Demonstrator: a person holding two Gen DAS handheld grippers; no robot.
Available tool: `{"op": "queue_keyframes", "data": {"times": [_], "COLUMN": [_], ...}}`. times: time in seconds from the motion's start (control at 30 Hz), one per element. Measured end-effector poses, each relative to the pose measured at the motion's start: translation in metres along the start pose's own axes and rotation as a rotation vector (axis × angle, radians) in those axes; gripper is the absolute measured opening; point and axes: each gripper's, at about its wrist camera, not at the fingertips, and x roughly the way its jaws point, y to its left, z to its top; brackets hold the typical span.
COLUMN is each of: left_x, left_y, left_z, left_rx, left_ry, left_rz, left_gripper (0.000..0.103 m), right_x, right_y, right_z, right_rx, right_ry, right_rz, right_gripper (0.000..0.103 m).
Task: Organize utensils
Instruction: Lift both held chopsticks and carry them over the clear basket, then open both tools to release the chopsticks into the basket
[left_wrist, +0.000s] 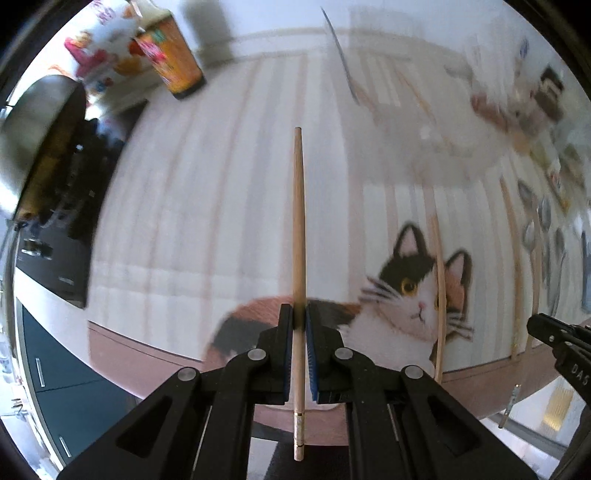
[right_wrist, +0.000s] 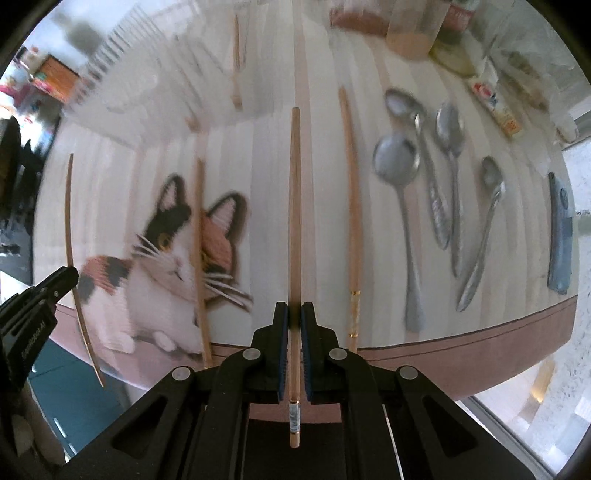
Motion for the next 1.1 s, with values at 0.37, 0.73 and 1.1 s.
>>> {"op": "queue_keyframes", "data": {"times": [0.37, 0.73, 1.1], "left_x": [-0.092, -0.043, -0.009], "left_y": [0.009, -0.029, -0.022], "left_z": [0.089, 0.22, 0.249], "left_rx": [-0.052, -0.036, -0.063], "left_ry": [-0.172, -0.053, 0.016], "left_rz": [-0.137, -0.245, -0.234], "left_gripper": [0.005, 0.005, 0.009], "right_x": [-0.094, -0.076, -0.03], "right_y": [0.017, 0.053, 0.063], "right_z": [0.067, 0.213, 0.255], "right_rx": [-0.034, -0.077, -0.077], "right_ry": [-0.159, -0.123, -0.004], "right_rz": [0.155, 0.217, 0.183], "right_gripper": [0.007, 0.007, 0.023]}}
